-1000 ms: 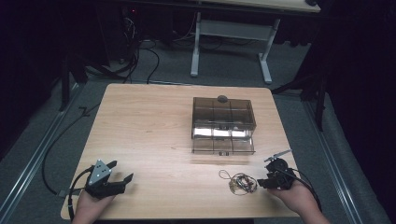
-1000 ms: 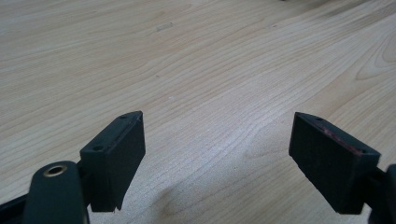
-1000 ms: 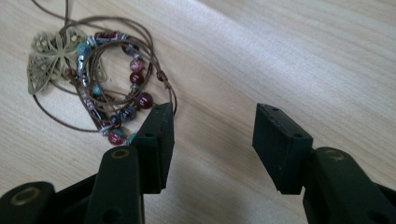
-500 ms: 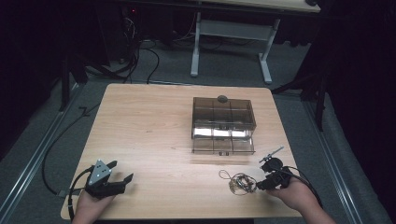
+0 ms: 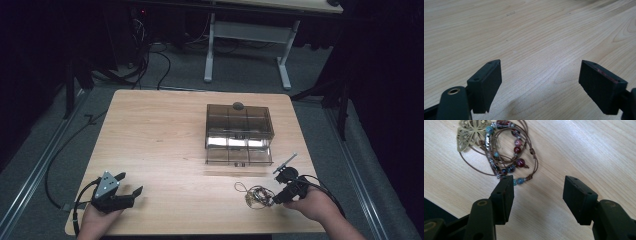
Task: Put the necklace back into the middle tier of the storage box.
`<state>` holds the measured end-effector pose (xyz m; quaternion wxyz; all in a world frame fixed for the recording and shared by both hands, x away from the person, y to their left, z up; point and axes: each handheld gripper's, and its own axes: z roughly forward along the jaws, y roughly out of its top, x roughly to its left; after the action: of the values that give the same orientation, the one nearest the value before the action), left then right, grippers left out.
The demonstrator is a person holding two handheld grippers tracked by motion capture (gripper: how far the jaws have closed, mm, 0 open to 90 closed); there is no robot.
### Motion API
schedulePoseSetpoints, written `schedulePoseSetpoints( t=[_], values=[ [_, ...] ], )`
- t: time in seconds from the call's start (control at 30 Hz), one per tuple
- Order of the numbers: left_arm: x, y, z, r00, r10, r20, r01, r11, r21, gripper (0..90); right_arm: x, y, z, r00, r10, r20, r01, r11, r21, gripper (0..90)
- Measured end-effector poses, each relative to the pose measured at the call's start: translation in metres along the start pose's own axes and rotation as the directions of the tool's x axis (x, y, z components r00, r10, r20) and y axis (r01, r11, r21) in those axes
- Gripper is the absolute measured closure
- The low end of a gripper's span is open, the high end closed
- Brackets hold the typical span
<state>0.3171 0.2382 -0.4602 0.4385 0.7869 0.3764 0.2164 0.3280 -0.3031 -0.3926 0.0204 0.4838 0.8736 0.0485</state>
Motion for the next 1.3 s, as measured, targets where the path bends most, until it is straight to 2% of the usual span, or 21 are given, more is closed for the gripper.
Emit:
schedulePoseSetpoints(
  t=[0.27, 0.4, 0.6, 0.67, 0.87, 1.2, 1.3],
  values=[
    [0.000, 0.000, 0.000, 1.0000, 0.001, 0.002, -0.001, 1.0000, 0.003, 19.2, 0.010, 0.008, 0.000, 0.9993, -0.036, -0.009, 0.036, 0.9993, 0.011, 32.2],
    [0.000, 0.000, 0.000, 1.0000, 0.000, 0.006, 0.000, 1.0000, 0.006, 19.2, 0.015, 0.014, 0.000, 0.9992, -0.032, -0.025, 0.032, 0.9995, 0.007, 26.6],
    [0.000, 0.000, 0.000, 1.0000, 0.000, 0.005, 0.000, 1.0000, 0.003, 19.1, 0.020, 0.021, 0.003, 0.9969, -0.073, -0.029, 0.074, 0.9972, 0.015, 19.1],
    [0.000, 0.000, 0.000, 1.0000, 0.000, 0.006, 0.000, 1.0000, 0.006, 19.1, 0.023, 0.023, 0.005, 0.9969, -0.071, -0.036, 0.071, 0.9973, 0.017, 15.9],
    [0.001, 0.000, 0.000, 0.9999, -0.002, 0.011, 0.002, 1.0000, 0.009, 19.1, 0.029, 0.029, 0.014, 0.9915, -0.126, -0.031, 0.127, 0.9914, 0.029, 11.7],
    [0.001, 0.000, 0.000, 0.9999, -0.002, 0.012, 0.002, 1.0000, 0.008, 19.2, 0.040, 0.037, 0.030, 0.9811, -0.191, -0.030, 0.192, 0.9796, 0.058, 10.8],
    [0.001, 0.000, 0.000, 0.9999, -0.002, 0.013, 0.002, 1.0000, 0.008, 19.2, 0.044, 0.038, 0.032, 0.9794, -0.201, -0.015, 0.202, 0.9776, 0.059, 15.9]
  ],
)
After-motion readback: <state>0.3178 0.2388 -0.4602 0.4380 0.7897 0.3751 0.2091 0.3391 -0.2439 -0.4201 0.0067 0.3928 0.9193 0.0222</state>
